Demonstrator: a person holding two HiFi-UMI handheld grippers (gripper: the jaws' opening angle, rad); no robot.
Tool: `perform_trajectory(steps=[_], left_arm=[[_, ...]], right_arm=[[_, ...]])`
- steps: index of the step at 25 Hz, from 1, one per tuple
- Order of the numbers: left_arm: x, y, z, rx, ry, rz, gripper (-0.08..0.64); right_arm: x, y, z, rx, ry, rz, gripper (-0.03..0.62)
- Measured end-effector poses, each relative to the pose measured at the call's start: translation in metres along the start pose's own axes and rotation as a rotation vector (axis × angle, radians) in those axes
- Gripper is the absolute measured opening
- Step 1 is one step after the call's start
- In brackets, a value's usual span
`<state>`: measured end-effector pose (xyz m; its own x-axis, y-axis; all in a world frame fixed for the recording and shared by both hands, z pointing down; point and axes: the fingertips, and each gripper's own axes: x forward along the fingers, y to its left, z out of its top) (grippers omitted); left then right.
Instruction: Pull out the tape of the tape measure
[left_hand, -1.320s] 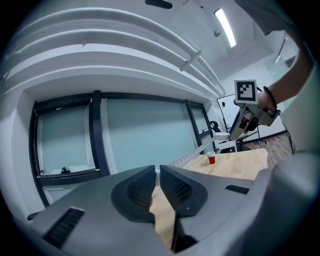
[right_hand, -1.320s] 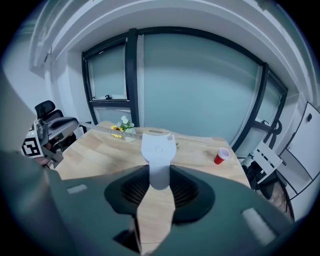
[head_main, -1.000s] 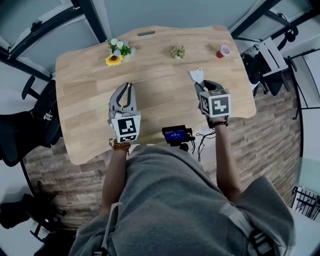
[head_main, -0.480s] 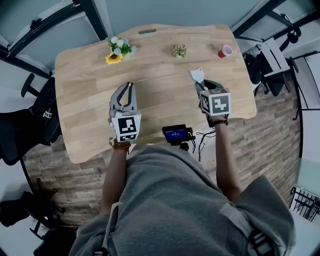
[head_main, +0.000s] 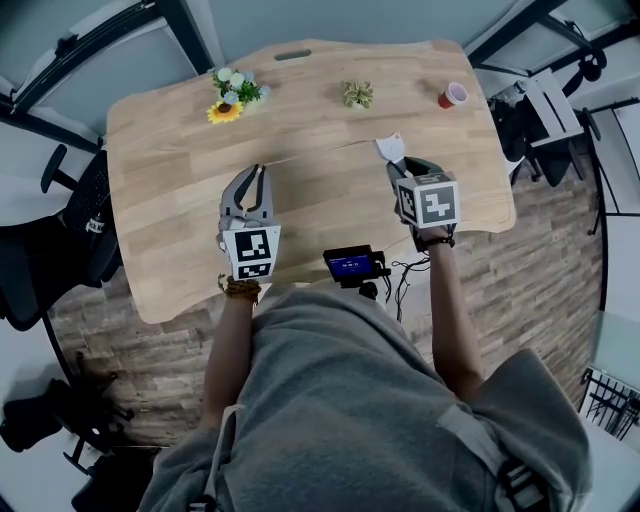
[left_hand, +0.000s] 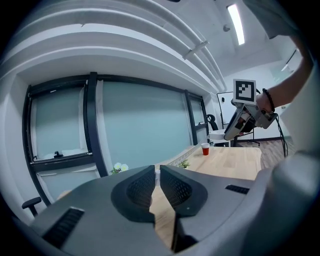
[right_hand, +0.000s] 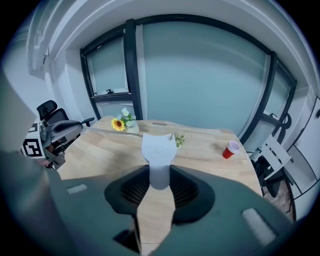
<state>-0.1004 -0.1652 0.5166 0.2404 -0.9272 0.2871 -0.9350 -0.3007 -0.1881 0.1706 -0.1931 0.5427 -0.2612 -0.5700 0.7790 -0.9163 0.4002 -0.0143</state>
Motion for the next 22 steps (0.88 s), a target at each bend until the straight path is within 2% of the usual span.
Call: perform_trajectory(steps=[7, 22], left_arm=[[0.011, -0.016, -0.037, -0.055, 0.121, -0.071, 0.038], [0.023, -0.041, -0.115, -0.041, 0.299, -0.137, 0.038]], right_arm=[[0.013, -0.001, -0.014, 0.012, 0.052, 0.023, 0.132], [0.063, 0.022, -0.061, -0.009, 0.156, 0.112, 0.132]])
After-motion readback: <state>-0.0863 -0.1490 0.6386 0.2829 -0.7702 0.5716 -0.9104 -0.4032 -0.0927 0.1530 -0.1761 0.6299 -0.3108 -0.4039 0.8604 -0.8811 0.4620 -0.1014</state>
